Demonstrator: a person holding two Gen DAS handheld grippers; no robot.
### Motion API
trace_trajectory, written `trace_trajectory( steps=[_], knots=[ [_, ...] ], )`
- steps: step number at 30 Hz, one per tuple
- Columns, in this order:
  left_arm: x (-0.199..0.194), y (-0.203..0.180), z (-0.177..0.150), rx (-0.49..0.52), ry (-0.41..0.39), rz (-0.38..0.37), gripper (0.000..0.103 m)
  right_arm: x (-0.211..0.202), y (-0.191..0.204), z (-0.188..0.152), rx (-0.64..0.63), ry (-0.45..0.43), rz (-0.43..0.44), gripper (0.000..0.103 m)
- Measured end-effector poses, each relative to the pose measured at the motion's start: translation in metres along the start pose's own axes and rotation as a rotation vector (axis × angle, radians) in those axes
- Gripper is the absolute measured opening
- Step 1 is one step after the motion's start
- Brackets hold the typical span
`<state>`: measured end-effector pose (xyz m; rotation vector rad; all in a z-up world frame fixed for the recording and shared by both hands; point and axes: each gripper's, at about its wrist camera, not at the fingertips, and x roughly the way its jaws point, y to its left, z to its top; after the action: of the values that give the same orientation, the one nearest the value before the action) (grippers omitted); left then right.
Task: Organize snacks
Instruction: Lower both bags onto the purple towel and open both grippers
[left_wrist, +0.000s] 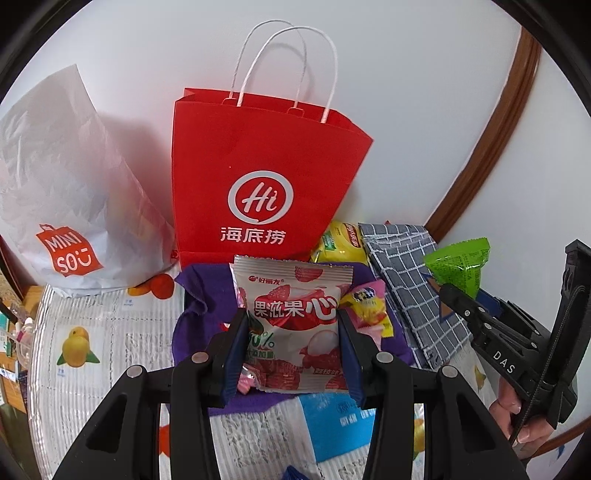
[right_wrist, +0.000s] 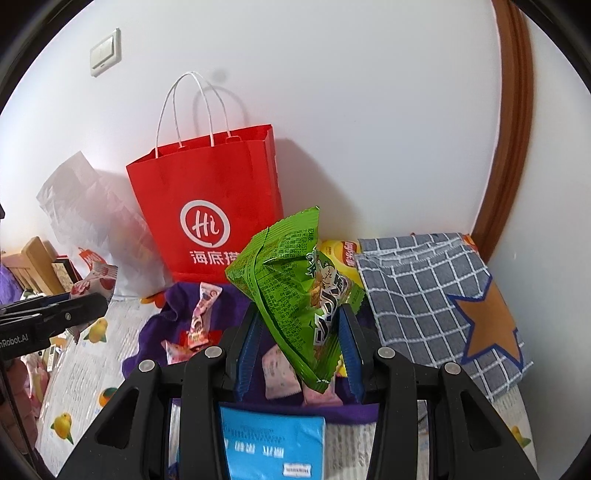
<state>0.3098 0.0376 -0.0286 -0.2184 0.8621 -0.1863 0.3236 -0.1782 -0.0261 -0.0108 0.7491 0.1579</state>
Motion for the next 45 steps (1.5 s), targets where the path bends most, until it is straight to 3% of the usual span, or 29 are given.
trace_trajectory(
  steps=[6,14,24,36,45],
  knots=[
    [0.031,0.011,0.006,-0.008,0.020,0.037,0.043,0.030,0.009,0.003,-0.019,0.027,0.022,0.041],
    [0.068,0.021,0.011,-0.015,0.059,0.019,0.043,0.064,0.015,0.006,-0.047,0.051,0.022,0.041],
    [0.107,0.035,0.004,-0.018,0.135,0.032,0.043,0.122,0.011,-0.014,-0.088,0.193,-0.004,0.041],
    [0.131,0.043,-0.002,-0.021,0.191,0.055,0.043,0.156,0.016,-0.033,-0.130,0.303,0.008,0.041],
    [0.150,0.038,-0.007,-0.012,0.224,0.056,0.043,0.166,0.022,-0.041,-0.179,0.334,-0.008,0.041]
  ],
)
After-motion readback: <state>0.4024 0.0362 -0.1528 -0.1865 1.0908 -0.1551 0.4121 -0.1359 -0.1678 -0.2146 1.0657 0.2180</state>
